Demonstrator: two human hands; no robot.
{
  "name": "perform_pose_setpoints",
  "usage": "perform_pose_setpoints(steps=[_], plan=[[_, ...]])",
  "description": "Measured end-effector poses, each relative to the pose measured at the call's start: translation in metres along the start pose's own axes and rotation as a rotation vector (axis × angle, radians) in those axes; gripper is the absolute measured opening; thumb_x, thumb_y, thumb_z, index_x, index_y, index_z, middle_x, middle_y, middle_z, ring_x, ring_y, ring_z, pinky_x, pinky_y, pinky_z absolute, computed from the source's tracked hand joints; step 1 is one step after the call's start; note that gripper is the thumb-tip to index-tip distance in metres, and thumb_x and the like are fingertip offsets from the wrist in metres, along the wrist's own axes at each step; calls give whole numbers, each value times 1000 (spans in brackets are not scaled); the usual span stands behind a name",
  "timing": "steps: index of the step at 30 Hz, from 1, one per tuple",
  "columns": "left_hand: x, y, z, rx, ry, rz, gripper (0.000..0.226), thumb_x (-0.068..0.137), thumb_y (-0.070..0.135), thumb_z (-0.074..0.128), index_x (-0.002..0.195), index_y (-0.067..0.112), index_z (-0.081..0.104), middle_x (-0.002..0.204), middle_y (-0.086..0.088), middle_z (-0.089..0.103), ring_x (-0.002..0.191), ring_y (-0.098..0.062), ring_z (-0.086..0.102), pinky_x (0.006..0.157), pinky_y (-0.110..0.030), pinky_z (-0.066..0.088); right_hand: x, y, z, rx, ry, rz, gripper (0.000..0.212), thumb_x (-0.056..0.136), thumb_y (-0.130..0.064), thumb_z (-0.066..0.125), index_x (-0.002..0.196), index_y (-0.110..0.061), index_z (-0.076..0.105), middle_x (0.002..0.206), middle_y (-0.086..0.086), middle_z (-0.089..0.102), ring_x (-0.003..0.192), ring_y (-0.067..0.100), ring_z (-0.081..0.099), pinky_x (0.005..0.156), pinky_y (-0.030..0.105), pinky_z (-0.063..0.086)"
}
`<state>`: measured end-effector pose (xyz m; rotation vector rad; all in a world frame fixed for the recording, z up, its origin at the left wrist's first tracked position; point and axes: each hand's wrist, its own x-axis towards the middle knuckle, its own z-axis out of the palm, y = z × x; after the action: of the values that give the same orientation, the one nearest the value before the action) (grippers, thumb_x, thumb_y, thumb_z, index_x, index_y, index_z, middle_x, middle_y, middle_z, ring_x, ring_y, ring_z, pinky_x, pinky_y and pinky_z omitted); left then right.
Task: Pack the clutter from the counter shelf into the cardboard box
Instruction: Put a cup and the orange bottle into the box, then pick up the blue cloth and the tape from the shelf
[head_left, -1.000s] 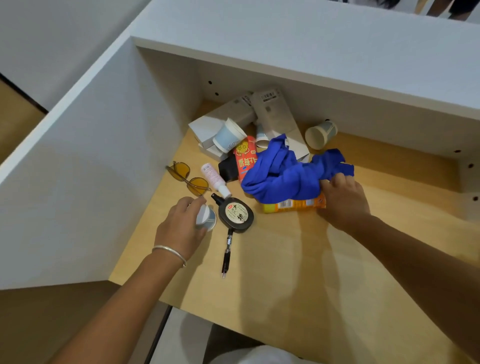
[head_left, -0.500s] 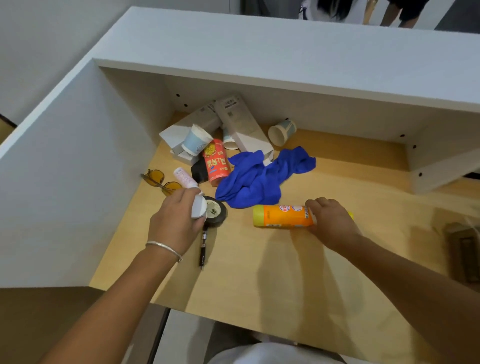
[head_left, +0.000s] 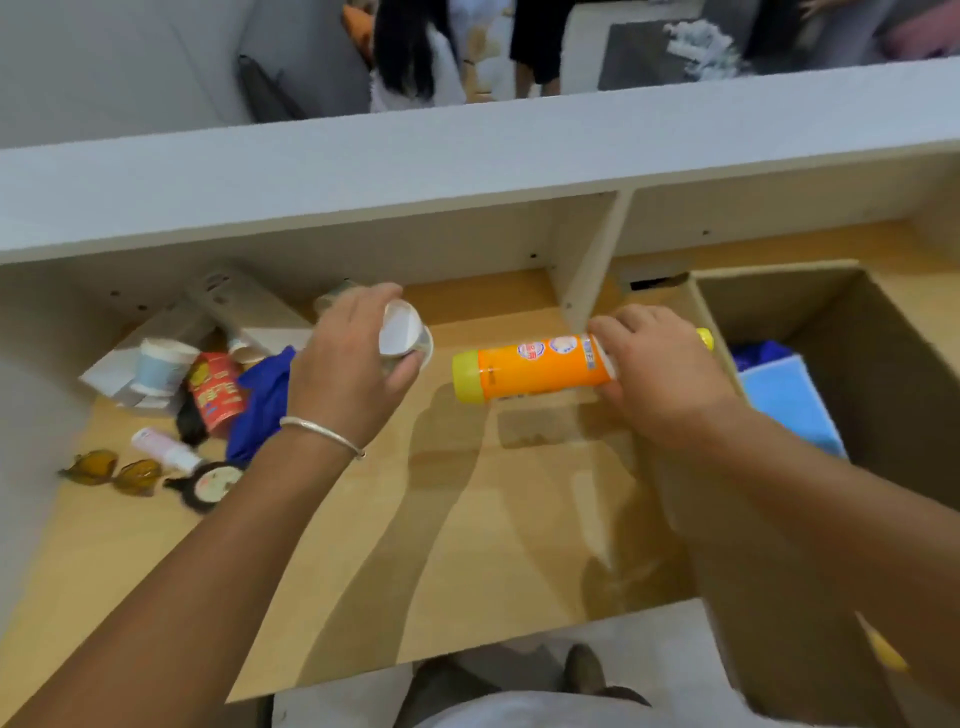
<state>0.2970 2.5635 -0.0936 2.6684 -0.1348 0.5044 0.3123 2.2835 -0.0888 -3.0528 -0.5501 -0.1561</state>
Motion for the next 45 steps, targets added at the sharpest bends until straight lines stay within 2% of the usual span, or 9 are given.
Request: perform_pose_setpoints(steps=[6, 11, 17, 21, 24, 28, 33, 37, 45], plan=[[35, 123, 26, -99, 24, 258, 55, 78, 34, 70, 127, 24, 48, 124, 1, 53, 111, -19, 51, 79, -38, 51, -87, 92, -41, 62, 139, 249, 44, 68, -22, 78, 107, -13, 60, 98, 9, 59, 89, 33, 52, 73, 42, 43], [43, 213, 60, -168, -13, 411, 56, 78, 34, 70, 129, 24, 49, 125, 1, 53, 111, -20, 52, 77, -40, 52, -145, 147, -48, 39, 166, 439, 54, 62, -18, 83, 110, -12, 61, 98, 12, 60, 88, 35, 51, 69, 40, 42], [40, 265, 111, -188, -139, 472, 58, 77, 35, 70, 130, 25, 49, 127, 3, 52, 111, -18, 51, 76, -34, 48, -192, 178, -40, 0, 0, 598, 48, 70, -30, 77, 111, -17, 57, 100, 10, 58, 91, 32, 52, 71, 43, 47], [36, 275, 142, -160, -206, 487, 59, 77, 38, 70, 131, 25, 47, 128, 4, 51, 111, -19, 52, 72, -32, 46, -210, 176, -30, 7, -120, 639, 48, 75, -43, 71, 115, -23, 53, 104, 4, 56, 93, 26, 54, 72, 38, 47], [34, 275, 157, -121, -256, 503, 63, 78, 40, 69, 134, 24, 44, 131, 3, 49, 111, -18, 53, 73, -32, 47, -212, 170, -25, 24, -150, 623, 45, 79, -50, 65, 115, -24, 52, 107, 0, 56, 91, 21, 55, 73, 35, 47], [33, 266, 163, -98, -284, 502, 63, 80, 40, 69, 135, 23, 45, 131, 3, 48, 114, -17, 51, 83, -34, 49, -198, 170, -32, 2, -26, 552, 51, 78, -47, 63, 122, -23, 53, 113, 2, 59, 99, 26, 56, 86, 38, 40], [37, 237, 149, -86, -232, 471, 60, 80, 41, 69, 133, 24, 46, 130, 4, 49, 112, -15, 52, 83, -25, 42, -171, 156, -33, 46, -33, 496, 56, 76, -48, 67, 125, -25, 52, 113, 0, 58, 100, 24, 55, 85, 37, 42], [37, 191, 128, -54, -215, 416, 61, 81, 43, 67, 134, 25, 44, 131, 5, 48, 113, -15, 52, 85, -32, 51, -142, 127, -28, 93, -15, 459, 59, 76, -43, 70, 128, -20, 53, 121, 5, 58, 105, 28, 55, 87, 40, 42], [25, 64, 77, 14, -154, 224, 59, 82, 41, 68, 133, 19, 47, 129, 0, 50, 114, -17, 51, 81, -30, 49, -60, 44, -22, 146, 49, 255, 57, 79, -41, 69, 129, -21, 53, 121, 2, 58, 107, 25, 54, 87, 40, 44]])
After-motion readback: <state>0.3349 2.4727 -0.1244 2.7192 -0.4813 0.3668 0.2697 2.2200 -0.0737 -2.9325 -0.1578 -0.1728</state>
